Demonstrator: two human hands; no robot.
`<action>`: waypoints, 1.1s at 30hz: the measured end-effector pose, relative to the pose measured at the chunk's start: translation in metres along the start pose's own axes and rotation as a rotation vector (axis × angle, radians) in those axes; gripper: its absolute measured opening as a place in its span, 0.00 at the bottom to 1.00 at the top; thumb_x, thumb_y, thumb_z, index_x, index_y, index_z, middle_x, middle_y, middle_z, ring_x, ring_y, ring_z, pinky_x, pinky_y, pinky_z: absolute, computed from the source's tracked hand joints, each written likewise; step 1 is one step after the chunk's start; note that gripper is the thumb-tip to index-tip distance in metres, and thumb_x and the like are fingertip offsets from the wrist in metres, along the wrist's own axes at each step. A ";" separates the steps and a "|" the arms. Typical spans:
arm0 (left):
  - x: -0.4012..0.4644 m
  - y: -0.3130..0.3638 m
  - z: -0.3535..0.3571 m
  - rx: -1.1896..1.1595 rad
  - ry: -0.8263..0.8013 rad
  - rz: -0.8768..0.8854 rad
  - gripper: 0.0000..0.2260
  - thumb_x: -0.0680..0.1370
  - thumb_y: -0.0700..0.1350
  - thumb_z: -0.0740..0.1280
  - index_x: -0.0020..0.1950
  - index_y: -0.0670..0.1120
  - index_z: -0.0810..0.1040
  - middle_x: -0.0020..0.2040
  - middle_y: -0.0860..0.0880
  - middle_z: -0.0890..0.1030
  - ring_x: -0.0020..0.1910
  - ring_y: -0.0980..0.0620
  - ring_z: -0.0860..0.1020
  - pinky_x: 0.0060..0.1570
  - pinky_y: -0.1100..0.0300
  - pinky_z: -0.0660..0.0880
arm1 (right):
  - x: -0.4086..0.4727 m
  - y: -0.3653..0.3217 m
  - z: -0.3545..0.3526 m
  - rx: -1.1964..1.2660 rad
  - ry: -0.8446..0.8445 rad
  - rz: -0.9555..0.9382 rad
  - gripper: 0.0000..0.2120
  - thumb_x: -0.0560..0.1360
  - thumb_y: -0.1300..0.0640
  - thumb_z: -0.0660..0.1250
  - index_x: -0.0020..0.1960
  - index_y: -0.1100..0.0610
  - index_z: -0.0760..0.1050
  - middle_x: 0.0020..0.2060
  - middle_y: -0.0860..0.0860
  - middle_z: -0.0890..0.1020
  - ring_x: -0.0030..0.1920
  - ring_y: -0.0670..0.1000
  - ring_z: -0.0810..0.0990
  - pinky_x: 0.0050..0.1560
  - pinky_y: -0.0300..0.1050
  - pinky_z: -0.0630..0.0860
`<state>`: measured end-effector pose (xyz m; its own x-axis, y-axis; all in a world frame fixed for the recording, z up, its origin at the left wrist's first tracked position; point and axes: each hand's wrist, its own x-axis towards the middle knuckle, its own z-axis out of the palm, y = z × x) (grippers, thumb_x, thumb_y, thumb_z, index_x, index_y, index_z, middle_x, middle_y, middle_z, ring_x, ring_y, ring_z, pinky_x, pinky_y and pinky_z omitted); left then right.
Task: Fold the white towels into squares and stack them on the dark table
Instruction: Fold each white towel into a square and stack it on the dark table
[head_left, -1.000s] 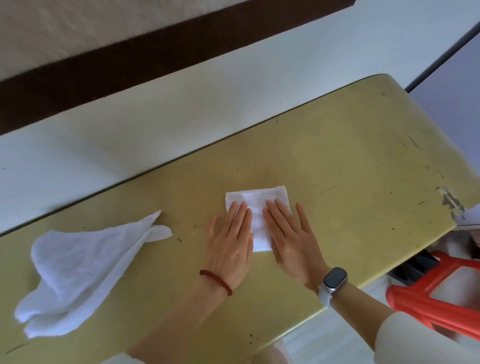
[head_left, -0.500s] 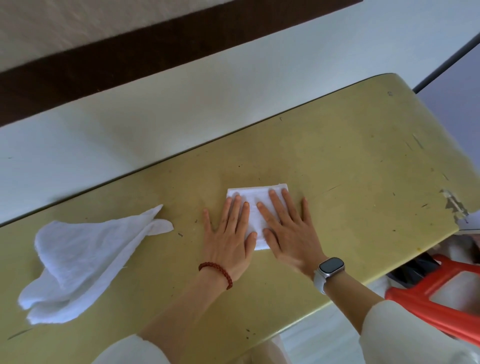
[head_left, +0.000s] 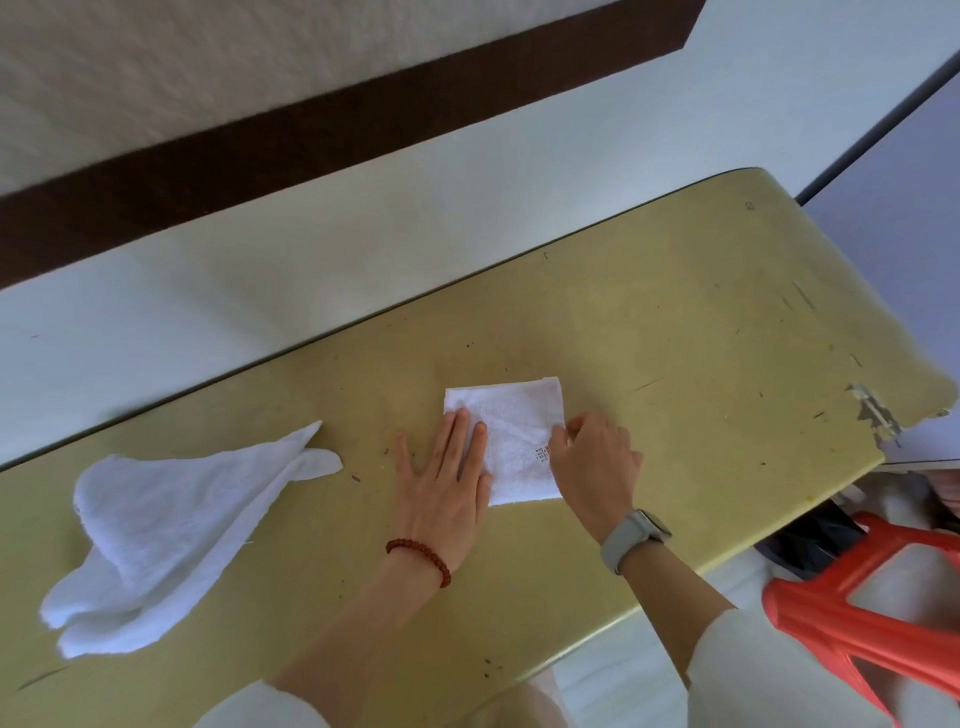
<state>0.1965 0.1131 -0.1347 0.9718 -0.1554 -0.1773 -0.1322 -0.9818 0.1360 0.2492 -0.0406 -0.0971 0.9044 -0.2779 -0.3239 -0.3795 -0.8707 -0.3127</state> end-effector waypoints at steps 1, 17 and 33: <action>0.000 0.000 0.001 0.008 -0.001 0.000 0.24 0.81 0.51 0.36 0.72 0.43 0.57 0.72 0.44 0.64 0.72 0.48 0.63 0.63 0.35 0.54 | 0.001 -0.004 -0.001 0.004 -0.022 0.015 0.11 0.77 0.53 0.57 0.53 0.57 0.73 0.49 0.52 0.78 0.54 0.54 0.72 0.52 0.49 0.63; 0.000 0.004 -0.007 -0.119 0.116 -0.084 0.23 0.76 0.50 0.51 0.65 0.42 0.73 0.68 0.44 0.72 0.68 0.50 0.64 0.60 0.37 0.67 | -0.019 -0.028 -0.029 0.583 -0.146 -0.090 0.06 0.74 0.62 0.62 0.43 0.64 0.76 0.34 0.54 0.76 0.35 0.52 0.73 0.36 0.41 0.68; -0.016 0.010 -0.094 -1.702 0.040 -0.538 0.07 0.76 0.39 0.65 0.53 0.44 0.78 0.50 0.50 0.81 0.50 0.53 0.79 0.52 0.59 0.76 | -0.030 -0.011 -0.085 0.681 -0.109 -0.376 0.08 0.76 0.63 0.62 0.51 0.53 0.74 0.43 0.50 0.78 0.39 0.44 0.75 0.37 0.25 0.69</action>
<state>0.1982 0.1162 -0.0393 0.8426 0.1408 -0.5198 0.4726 0.2694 0.8391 0.2424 -0.0567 -0.0080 0.9850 0.0584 -0.1622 -0.1194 -0.4478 -0.8861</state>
